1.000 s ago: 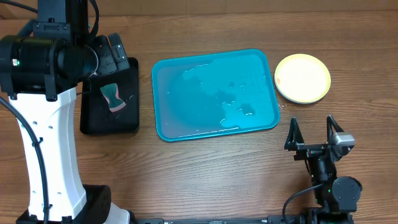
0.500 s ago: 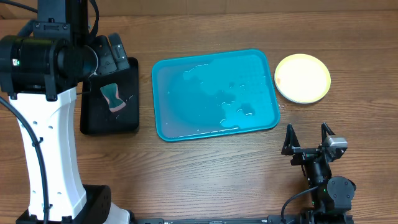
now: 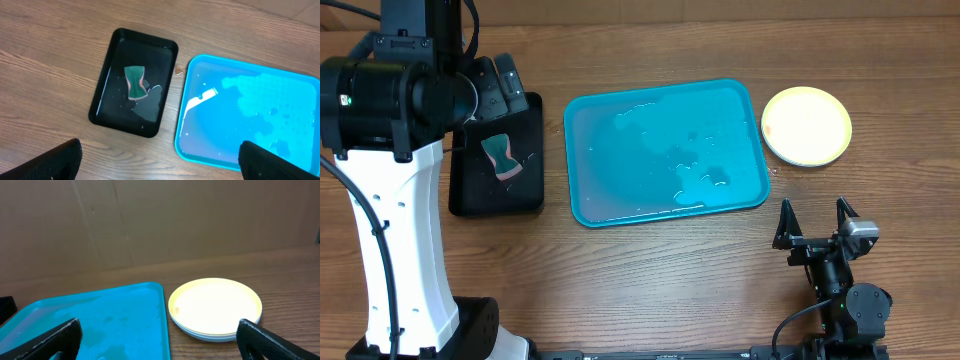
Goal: Clean dirty plates on tray and stack at the side
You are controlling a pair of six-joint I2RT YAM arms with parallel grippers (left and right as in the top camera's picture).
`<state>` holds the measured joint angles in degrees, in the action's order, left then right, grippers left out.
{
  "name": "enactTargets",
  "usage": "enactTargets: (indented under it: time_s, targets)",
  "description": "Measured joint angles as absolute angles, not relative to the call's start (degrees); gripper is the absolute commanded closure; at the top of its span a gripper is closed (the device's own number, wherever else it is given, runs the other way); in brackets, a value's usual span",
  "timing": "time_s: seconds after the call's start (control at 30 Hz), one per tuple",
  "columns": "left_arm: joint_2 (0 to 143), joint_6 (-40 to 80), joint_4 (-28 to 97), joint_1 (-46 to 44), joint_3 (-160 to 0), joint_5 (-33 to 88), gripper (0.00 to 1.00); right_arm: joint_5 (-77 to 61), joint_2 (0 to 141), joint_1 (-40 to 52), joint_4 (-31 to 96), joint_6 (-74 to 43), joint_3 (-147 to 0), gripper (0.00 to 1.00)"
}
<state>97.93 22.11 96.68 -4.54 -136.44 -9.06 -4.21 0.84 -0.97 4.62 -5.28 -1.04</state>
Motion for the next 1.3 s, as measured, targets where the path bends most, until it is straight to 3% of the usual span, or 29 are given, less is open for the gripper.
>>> enactTargets:
  time_s: [0.4, 0.53, 1.3]
  targets:
    - [97.93, 22.11, 96.27, -4.54, -136.44, -9.52, 0.00, -4.21, 0.84, -0.97, 4.60, -5.28, -1.04, 0.00]
    - [95.74, 22.04, 87.77, -4.36, -133.23, -10.79, 0.00, -4.21, 0.84, -0.97, 4.60, -5.30, -1.04, 0.00]
    - [27.59, -4.82, 22.02, 4.56, -49.41, -1.02, 0.00, -4.05, 0.84, -0.67, 4.73, -5.30, -1.04, 0.00]
